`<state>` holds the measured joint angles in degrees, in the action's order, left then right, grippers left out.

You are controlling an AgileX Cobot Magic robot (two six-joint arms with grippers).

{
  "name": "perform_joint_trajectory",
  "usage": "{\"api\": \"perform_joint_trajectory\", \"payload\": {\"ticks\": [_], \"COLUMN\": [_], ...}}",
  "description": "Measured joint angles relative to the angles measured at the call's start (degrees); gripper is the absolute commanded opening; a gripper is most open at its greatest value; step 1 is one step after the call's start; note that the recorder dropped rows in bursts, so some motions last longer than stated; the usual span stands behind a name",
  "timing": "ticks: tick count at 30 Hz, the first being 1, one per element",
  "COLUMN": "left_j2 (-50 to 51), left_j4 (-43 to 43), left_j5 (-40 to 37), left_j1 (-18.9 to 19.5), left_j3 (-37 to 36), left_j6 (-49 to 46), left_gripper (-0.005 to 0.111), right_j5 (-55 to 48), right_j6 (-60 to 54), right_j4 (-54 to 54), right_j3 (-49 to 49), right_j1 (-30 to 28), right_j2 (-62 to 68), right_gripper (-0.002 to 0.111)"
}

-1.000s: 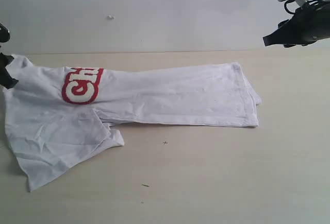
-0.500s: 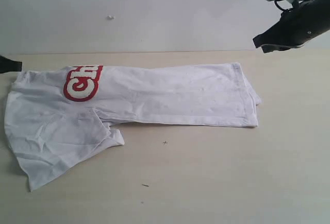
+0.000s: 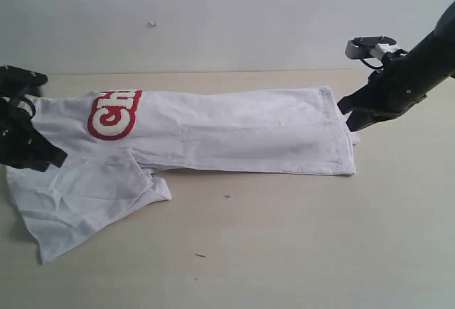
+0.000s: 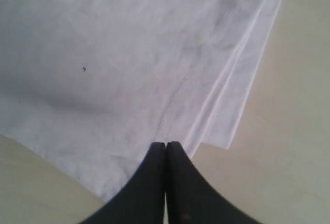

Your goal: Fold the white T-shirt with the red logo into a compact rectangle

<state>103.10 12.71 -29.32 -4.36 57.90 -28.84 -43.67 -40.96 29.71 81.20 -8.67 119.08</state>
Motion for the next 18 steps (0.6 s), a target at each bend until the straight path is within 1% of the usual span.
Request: {"api": "perform_joint_trajectory", "payload": {"ticks": [1,4,7,10,13,18], "left_j2": [0.4,2.2,4.6,6.5,7.3,8.1], "left_j4": [4.5,11.0,13.4,13.7,12.5,6.6], "left_j5": [-1.3,-2.9,-6.1,-9.7,-11.7,-18.9], "left_j1": [-0.4,-0.9,-2.0,-4.4,-6.7,-7.4], "left_j3": [0.0,0.0,0.1,0.1,0.1,0.4], "left_j6": [-4.2,-9.8,-13.2,-15.2,-15.5,-12.6], "left_gripper": [0.000,0.000,0.000,0.000,0.000,0.000], "right_j5": [0.0,0.1,0.3,0.7,0.7,0.4], "right_j6": [0.0,0.0,0.0,0.0,0.0,0.0], "right_j4": [-0.1,-0.1,-0.1,-0.1,-0.1,-0.1], "right_j3": [0.0,0.0,0.0,0.0,0.0,0.0], "right_j1": [0.0,0.0,0.0,0.0,0.0,0.0], "right_j2": [0.0,0.0,0.0,0.0,0.0,0.0], "right_gripper": [0.000,0.000,0.000,0.000,0.000,0.000]}}
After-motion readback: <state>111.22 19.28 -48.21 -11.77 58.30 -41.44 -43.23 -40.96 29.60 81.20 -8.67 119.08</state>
